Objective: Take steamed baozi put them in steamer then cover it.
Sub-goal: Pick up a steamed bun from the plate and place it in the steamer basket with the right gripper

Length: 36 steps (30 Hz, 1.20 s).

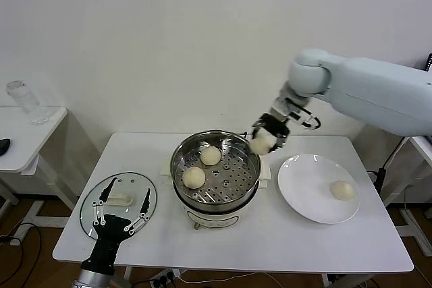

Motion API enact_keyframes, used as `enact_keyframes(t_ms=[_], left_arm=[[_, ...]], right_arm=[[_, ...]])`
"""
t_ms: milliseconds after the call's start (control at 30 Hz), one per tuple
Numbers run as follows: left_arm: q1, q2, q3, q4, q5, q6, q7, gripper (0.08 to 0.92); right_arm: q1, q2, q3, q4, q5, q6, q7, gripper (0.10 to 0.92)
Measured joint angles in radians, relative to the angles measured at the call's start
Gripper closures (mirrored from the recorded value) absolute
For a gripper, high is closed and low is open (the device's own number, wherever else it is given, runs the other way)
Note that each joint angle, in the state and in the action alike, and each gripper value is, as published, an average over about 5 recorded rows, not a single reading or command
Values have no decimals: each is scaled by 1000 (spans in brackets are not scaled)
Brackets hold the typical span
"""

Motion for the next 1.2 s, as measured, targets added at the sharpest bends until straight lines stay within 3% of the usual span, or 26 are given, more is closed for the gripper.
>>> enact_keyframes(t_ms=[533,1200], left_arm=[[1,-10,-3,-1,-2,-11,-6,177],[-1,-10,-9,7,-3,-17,-12,177]], right_arm=[[-72,169,-13,89,-222,161,28,372],[-160,203,-6,105,-372,247,29,338]])
